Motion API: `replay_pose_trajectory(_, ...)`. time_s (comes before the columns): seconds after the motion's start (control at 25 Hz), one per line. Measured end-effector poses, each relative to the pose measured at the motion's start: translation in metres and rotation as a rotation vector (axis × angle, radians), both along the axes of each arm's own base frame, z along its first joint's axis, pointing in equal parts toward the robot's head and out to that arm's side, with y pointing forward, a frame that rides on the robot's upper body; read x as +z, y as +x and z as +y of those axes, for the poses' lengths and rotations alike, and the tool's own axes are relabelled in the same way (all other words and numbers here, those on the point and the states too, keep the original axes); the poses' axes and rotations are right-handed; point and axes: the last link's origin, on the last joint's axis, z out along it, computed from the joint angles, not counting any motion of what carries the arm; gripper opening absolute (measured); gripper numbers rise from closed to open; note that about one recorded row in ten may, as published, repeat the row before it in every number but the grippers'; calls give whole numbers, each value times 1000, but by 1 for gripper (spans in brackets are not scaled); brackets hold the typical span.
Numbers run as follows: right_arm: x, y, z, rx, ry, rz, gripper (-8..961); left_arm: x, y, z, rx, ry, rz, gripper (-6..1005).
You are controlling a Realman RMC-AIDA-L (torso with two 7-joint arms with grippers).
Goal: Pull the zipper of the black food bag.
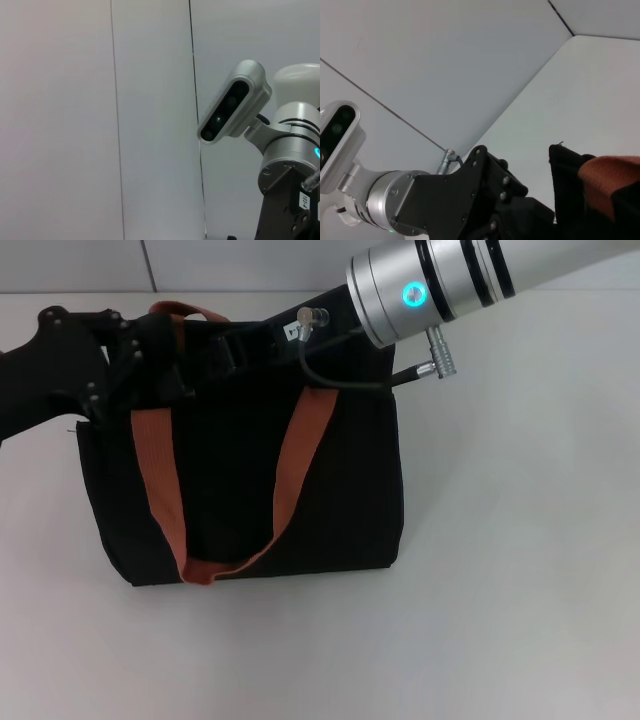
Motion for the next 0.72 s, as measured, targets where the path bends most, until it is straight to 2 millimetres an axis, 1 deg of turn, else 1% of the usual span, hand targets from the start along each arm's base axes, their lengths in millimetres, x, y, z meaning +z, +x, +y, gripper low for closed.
replay_pose_trajectory(0.28, -1, 0, 3, 2, 21, -5, 404, 6, -10, -10, 22, 13, -17, 76)
replay_pose_trajectory(0.48, -1, 0, 4, 8, 31, -7, 190, 7, -11, -13, 15, 9, -25, 79)
replay_pose_trajectory(0.72, -1, -2, 2, 36, 35, -11, 22, 9, -11, -14, 17, 17, -33, 82)
